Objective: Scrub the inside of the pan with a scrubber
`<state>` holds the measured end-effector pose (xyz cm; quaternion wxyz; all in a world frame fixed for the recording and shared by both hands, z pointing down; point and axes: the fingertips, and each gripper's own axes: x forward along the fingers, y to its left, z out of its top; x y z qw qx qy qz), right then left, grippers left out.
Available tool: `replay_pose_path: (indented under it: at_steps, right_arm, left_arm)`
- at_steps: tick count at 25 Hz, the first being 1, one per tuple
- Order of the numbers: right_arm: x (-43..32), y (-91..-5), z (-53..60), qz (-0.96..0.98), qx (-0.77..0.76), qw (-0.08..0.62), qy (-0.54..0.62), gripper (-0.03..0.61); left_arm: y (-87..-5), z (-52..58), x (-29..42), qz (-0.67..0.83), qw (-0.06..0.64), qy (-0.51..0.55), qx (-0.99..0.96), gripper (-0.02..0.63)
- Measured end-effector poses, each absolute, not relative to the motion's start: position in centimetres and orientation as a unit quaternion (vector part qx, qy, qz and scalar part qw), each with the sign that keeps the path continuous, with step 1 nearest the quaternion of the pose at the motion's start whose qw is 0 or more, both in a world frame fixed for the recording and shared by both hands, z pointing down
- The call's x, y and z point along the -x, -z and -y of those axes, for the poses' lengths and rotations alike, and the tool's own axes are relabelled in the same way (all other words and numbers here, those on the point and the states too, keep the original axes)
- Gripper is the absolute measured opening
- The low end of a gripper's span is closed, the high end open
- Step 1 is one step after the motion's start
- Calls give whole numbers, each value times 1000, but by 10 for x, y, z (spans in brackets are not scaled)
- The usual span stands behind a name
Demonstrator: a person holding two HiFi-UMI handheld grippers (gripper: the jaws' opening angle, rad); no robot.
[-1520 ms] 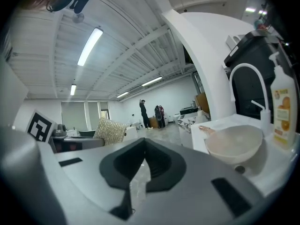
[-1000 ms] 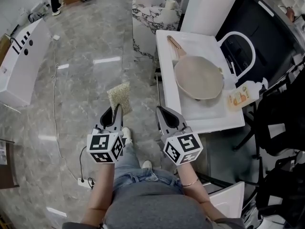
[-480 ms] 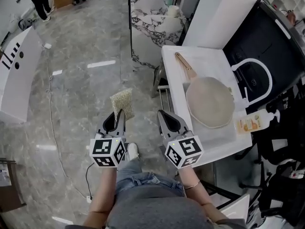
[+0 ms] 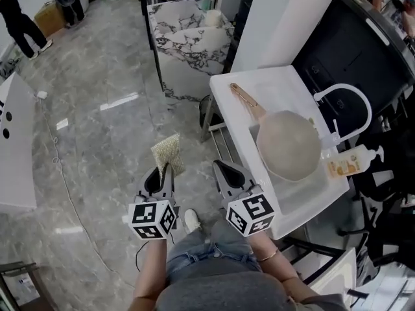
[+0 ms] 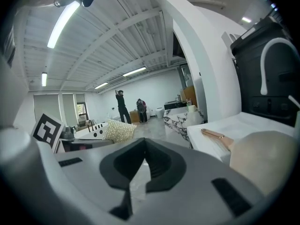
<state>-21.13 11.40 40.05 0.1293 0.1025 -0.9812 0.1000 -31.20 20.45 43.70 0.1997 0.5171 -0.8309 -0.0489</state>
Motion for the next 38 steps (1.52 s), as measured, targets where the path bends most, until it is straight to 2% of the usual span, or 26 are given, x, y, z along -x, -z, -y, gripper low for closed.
replay_pose_path:
  at_steps: [9,15,26,38]
  right_arm:
    - [211,-396,-66,972,-175,114,-104,11]
    - [178,-394,-16,958,-246,91,-117,11]
    - [71,-394,91,903,-404,55,-137,11]
    - [-37,-401,143,840,-519,32,-157,11]
  left_arm:
    - [-445,-155,322,797,212,43,-564,69]
    - [-444,-89,306,760,205,12,-616,69]
    - [-438,50,229,666,186,-37,-721,69]
    - [-437,145,133,567,172,-78,-801,69]
